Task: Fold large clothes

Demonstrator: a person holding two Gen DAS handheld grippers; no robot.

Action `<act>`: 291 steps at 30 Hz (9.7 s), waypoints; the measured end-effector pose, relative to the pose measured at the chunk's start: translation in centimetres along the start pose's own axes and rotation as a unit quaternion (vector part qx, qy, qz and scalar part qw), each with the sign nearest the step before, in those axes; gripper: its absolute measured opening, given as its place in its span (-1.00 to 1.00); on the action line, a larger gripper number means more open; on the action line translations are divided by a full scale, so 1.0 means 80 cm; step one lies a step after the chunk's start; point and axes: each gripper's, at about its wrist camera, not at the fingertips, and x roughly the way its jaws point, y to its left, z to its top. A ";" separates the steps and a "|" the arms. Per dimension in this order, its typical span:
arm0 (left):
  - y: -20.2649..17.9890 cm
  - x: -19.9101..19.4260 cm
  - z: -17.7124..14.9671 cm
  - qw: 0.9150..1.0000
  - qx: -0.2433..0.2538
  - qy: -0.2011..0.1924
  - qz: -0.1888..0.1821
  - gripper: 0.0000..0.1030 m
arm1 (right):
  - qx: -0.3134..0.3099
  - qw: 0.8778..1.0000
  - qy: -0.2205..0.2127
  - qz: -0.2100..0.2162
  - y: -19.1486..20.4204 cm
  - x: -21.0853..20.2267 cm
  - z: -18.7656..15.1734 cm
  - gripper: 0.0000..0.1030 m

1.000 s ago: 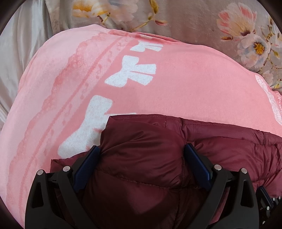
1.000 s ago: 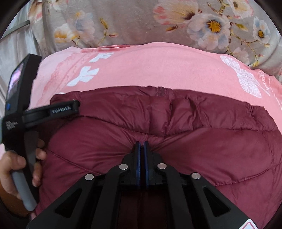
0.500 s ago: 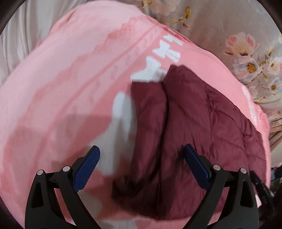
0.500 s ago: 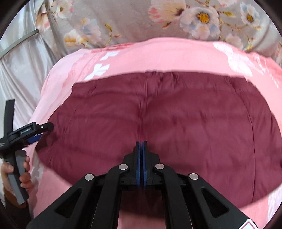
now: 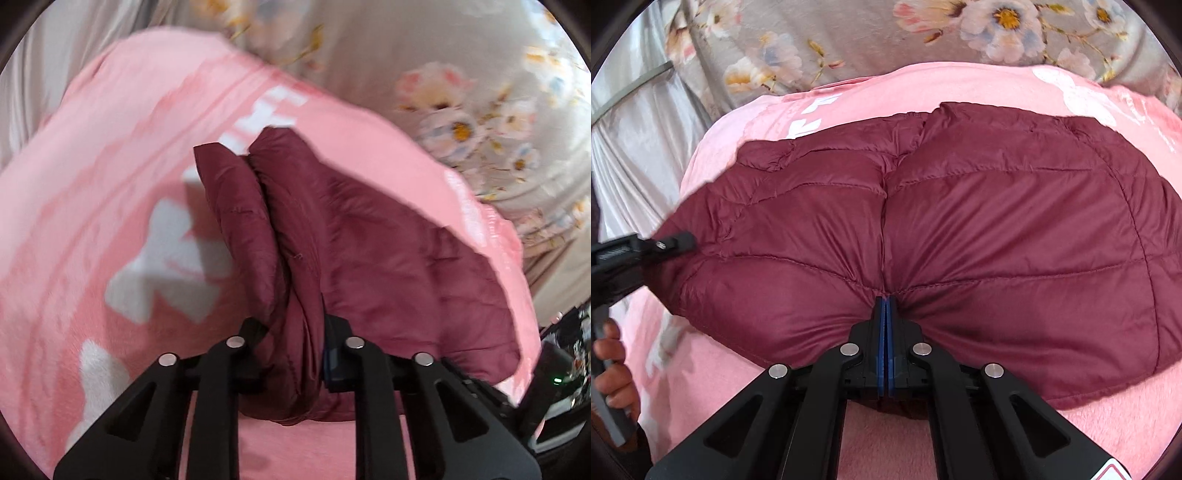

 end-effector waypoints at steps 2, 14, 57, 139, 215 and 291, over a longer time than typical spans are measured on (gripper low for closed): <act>-0.022 -0.023 0.005 0.999 0.019 -0.019 -0.017 -0.71 | -0.008 1.000 -0.015 0.013 0.006 -0.027 -0.006 -0.97; -0.217 -0.071 0.014 0.977 0.160 -0.050 -0.131 -0.72 | 0.029 0.997 0.004 0.069 -0.008 -0.001 -0.019 -1.00; -0.410 0.039 0.043 0.977 0.202 -0.011 -0.069 0.74 | 0.101 0.984 -0.110 -0.096 -0.223 -0.194 0.038 -0.67; -0.337 0.265 0.033 0.985 0.153 0.040 0.068 0.91 | 0.154 0.981 -0.098 -0.074 -0.310 0.014 0.112 -0.84; -0.245 0.171 0.001 0.984 0.026 0.165 -0.063 0.91 | 0.283 0.958 -0.047 -0.015 -0.311 -0.072 0.066 0.22; -0.275 -0.166 0.149 0.935 0.224 -0.209 -0.180 -0.27 | 0.010 0.917 -0.383 0.110 -0.040 -0.296 0.176 -0.73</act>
